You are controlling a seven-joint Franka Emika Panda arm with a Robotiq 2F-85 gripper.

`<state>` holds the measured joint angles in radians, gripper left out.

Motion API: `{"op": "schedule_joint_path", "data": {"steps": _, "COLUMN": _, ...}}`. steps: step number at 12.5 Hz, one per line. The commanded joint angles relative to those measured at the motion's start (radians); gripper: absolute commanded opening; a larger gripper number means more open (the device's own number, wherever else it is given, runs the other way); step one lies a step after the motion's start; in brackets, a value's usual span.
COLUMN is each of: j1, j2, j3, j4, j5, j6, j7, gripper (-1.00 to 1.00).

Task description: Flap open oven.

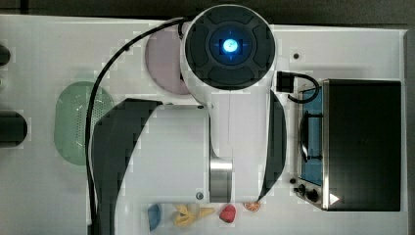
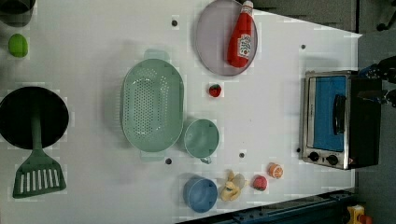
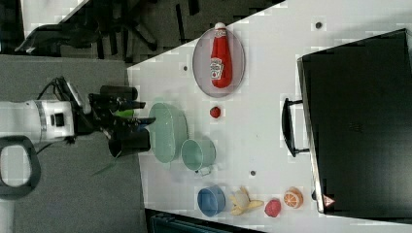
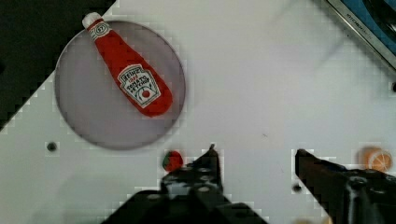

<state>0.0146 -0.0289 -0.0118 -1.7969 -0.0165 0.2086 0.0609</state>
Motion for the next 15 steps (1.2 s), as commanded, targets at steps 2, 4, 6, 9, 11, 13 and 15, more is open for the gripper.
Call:
{"op": "schedule_joint_path", "data": {"steps": 2, "j1": -0.040, "j2": -0.348, "j3": -0.036, "j4": -0.229, "j5": 0.027, "j6": -0.146, "j7": 0.060, "gripper": 0.82}}
{"op": "schedule_joint_path", "data": {"steps": 4, "j1": -0.040, "j2": -0.348, "j3": -0.036, "j4": -0.229, "j5": 0.027, "j6": -0.146, "j7": 0.059, "gripper": 1.00}}
{"op": "schedule_joint_path", "data": {"steps": 6, "j1": -0.040, "j2": -0.348, "j3": -0.036, "j4": -0.229, "j5": 0.027, "j6": -0.146, "j7": 0.060, "gripper": 0.89}}
{"op": "schedule_joint_path", "data": {"steps": 9, "j1": -0.041, "j2": -0.348, "j3": -0.037, "j4": -0.230, "j5": 0.027, "j6": -0.146, "j7": 0.060, "gripper": 0.14}}
{"op": "schedule_joint_path", "data": {"steps": 11, "j1": -0.044, "j2": -0.346, "j3": -0.042, "j4": -0.232, "j5": 0.027, "j6": -0.146, "j7": 0.060, "gripper": -0.32}}
{"op": "schedule_joint_path", "data": {"steps": 13, "j1": -0.047, "j2": -0.341, "j3": -0.053, "j4": -0.244, "j5": 0.025, "j6": -0.146, "j7": 0.059, "gripper": -0.65}}
{"op": "schedule_joint_path", "data": {"steps": 15, "j1": -0.053, "j2": -0.327, "j3": -0.068, "j4": -0.260, "j5": 0.024, "j6": -0.138, "j7": 0.054, "gripper": -0.65}}
